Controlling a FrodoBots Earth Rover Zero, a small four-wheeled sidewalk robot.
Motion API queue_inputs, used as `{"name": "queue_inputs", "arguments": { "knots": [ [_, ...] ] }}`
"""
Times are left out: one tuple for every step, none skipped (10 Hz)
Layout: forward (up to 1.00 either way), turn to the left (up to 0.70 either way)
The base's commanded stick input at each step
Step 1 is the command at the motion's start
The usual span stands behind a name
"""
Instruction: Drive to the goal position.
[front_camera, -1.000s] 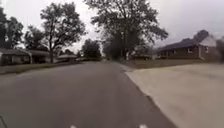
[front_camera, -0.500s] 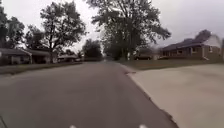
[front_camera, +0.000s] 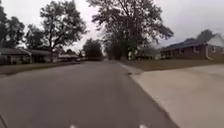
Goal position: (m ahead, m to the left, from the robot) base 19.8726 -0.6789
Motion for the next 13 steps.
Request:
{"name": "queue_inputs", "arguments": {
  "knots": [
    [1.0, 0.0],
    [1.0, 0.0],
    [1.0, 0.0],
    [1.0, 0.0],
    [1.0, 0.0],
    [1.0, 0.0],
    [1.0, 0.0],
    [1.0, 0.0],
    [1.0, 0.0],
    [1.0, 0.0],
    [1.0, 0.0],
    [1.0, 0.0],
    [1.0, -0.01]
  ]
}}
